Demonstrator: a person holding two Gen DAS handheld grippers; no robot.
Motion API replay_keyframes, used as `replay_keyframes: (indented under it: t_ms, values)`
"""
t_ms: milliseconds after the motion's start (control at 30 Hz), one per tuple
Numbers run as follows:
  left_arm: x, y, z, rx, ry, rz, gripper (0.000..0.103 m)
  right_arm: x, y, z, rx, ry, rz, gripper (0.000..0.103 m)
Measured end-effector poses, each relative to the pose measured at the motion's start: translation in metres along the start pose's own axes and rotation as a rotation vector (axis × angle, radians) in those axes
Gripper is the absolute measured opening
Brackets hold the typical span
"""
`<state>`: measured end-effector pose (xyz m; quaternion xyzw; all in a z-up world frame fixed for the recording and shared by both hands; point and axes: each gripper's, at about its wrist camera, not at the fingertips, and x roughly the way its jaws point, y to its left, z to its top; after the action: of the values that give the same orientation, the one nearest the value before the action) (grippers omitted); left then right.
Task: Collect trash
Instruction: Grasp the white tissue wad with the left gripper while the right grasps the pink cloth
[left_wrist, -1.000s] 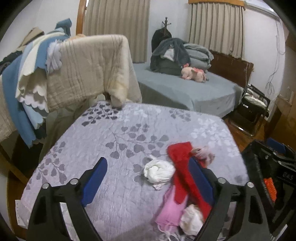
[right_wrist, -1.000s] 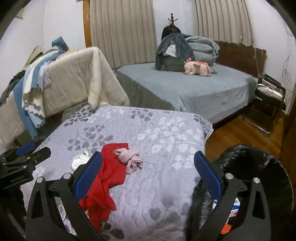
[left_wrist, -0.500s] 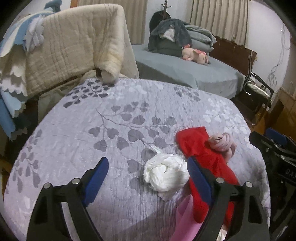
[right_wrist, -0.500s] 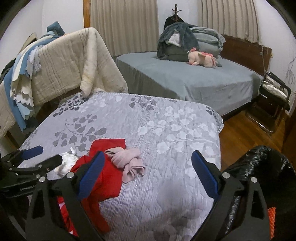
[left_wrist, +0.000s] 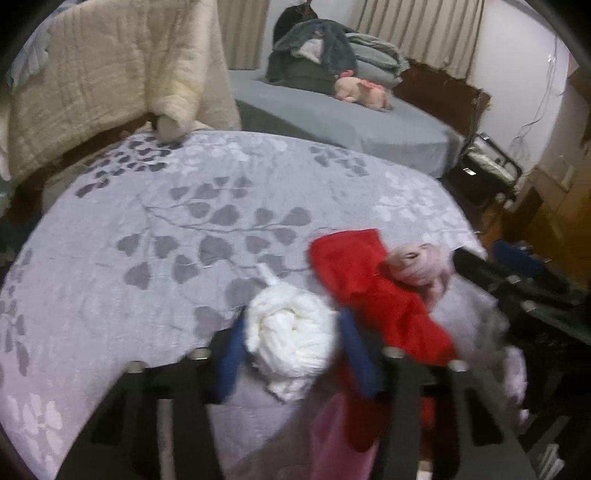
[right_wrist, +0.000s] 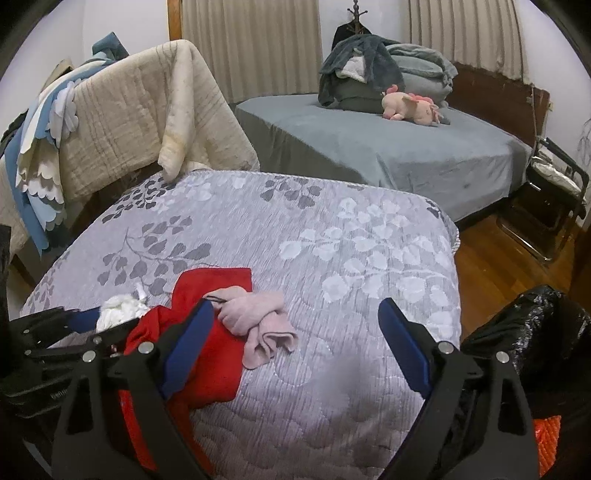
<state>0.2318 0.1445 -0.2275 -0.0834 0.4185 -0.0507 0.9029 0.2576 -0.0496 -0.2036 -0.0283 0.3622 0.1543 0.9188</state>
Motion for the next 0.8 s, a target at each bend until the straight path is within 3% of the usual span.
replay_keyframes:
  t_ms: [167, 367, 567, 733, 800]
  values:
    - [-0.005, 0.004, 0.003, -0.027, -0.017, -0.022, 0.038, 0.006, 0.003, -0.002, -0.003, 0.011, 0.012, 0.086]
    - [-0.021, 0.012, 0.01, -0.031, -0.079, 0.03, 0.037, 0.016, 0.007, 0.001, -0.01, 0.023, 0.017, 0.085]
    - [-0.02, 0.018, 0.014, -0.031, -0.093, 0.066, 0.037, 0.03, 0.01, 0.001, -0.013, 0.053, 0.024, 0.078]
    - [-0.016, 0.02, 0.014, -0.03, -0.091, 0.078, 0.037, 0.035, 0.014, 0.002, -0.033, 0.076, 0.072, 0.063]
    - [-0.015, 0.02, 0.014, -0.032, -0.089, 0.08, 0.037, 0.034, 0.019, 0.002, -0.049, 0.078, 0.103, 0.046]
